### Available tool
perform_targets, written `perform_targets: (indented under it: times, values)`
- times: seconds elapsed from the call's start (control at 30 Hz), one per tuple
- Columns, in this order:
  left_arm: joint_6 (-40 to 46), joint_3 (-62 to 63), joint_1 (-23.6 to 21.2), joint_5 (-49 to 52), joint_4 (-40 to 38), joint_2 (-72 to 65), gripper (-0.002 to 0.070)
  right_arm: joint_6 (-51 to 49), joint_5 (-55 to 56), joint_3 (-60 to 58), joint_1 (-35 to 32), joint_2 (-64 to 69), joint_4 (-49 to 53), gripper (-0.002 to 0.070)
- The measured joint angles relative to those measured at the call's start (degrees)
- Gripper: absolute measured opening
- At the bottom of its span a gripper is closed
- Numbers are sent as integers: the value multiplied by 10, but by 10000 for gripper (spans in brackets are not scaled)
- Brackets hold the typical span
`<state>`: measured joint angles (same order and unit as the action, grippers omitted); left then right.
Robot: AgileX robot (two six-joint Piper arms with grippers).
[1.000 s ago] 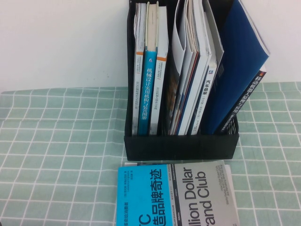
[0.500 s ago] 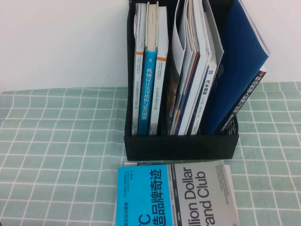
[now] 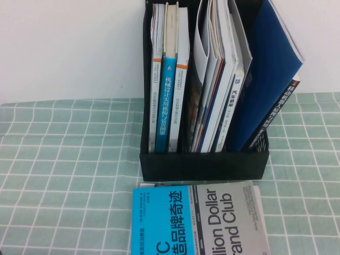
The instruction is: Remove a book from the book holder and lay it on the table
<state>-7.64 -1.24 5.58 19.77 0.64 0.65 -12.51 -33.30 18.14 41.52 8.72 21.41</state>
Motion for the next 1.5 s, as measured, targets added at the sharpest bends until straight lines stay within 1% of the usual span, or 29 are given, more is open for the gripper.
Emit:
perform_targets:
  times: [0.07, 0.1, 0.17, 0.27, 0.37, 0.47, 0.53, 0.6, 0.77, 0.83, 1.13, 1.3, 1.43, 1.5]
  values:
    - [0, 0, 0, 0, -1, 0, -2, -45, 2, 0, -39, -13, 1, -2]
    - [0, 0, 0, 0, -1, 0, -2, -51, 3, -1, -60, -20, 1, -2]
    - [0, 0, 0, 0, -1, 0, -2, -37, 13, -11, -122, -37, 2, -2]
    - [0, 0, 0, 0, -1, 0, -2, 3, 61, -36, -218, -69, -14, -2]
    - [0, 0, 0, 0, -1, 0, -2, 74, 150, -80, -315, -92, -69, -2]
    - [0, 0, 0, 0, -1, 0, -2, 144, 228, -127, -388, -94, -137, -2]
    - [0, 0, 0, 0, -1, 0, -2, 166, 266, -164, -421, -94, -163, -2]
    - [0, 0, 0, 0, -1, 0, -2, 180, 276, -188, -432, -94, -170, -2]
    - [0, 0, 0, 0, -2, 0, -2, 196, 160, -197, -439, -94, -166, -2]
    - [0, 0, 0, 0, -2, 0, -2, 199, 130, -199, -439, -94, -167, -2]
    - [1, 0, 0, 0, -2, 0, -2, 209, 128, -199, -443, -94, -167, -2]
    - [1, 0, 0, 0, -2, 0, -2, 207, 124, -199, -495, -94, -167, -2]
    - [1, 0, 0, 0, -2, 0, -2, 142, 124, -199, -508, -94, -167, -2]
    - [1, 0, 0, 0, -2, 0, -2, 125, 123, -199, -508, -94, -165, -2]
